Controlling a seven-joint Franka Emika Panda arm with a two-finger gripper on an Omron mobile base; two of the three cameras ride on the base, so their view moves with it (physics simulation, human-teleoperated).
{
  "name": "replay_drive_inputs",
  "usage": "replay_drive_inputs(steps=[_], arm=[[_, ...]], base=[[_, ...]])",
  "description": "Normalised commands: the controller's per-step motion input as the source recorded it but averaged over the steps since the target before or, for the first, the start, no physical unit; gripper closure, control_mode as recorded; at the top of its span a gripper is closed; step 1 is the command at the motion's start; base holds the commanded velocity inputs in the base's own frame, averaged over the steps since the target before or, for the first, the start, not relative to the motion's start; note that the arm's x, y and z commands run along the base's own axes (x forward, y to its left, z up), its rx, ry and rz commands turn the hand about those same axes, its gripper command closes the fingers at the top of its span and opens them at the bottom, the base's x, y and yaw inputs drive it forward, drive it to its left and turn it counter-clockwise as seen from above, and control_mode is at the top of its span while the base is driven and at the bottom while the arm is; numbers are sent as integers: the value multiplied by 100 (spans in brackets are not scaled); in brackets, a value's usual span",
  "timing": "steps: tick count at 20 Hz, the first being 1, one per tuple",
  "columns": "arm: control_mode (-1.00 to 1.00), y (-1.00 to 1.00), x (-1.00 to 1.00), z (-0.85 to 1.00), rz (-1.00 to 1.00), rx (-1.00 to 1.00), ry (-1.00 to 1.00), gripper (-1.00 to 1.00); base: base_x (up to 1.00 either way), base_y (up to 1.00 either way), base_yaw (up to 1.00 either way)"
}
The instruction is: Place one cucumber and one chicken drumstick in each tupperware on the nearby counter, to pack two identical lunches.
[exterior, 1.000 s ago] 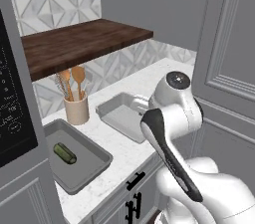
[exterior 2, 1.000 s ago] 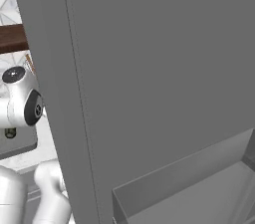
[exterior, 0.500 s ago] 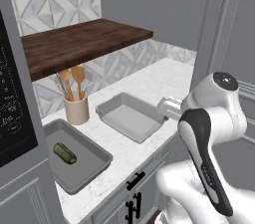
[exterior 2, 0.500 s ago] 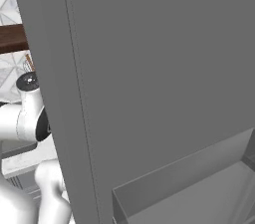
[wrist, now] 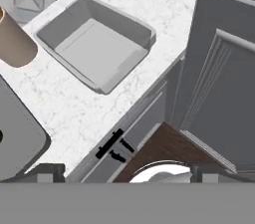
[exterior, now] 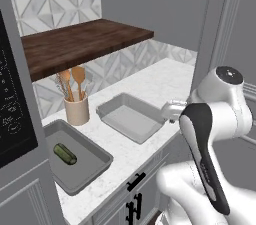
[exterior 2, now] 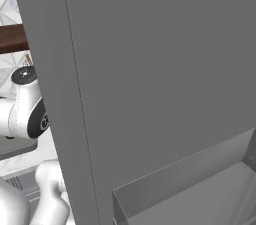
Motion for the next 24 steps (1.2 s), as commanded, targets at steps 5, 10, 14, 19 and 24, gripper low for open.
replay_drive_inputs(steps=[5,10,14,19,24], arm=[[-100,-10,-36,1,14,-25,6,-100],[-100,-11,-18,-9,1,0,2,-100],[-100,0,0,0,0,0,0,-100],[-100,9,-11,0,-1,0,-2,-100],[100,0,0,0,0,0,0,-100]], base=[[0,0,0],[0,0,0],[0,0,0],[0,0,0],[-49,51,-15]])
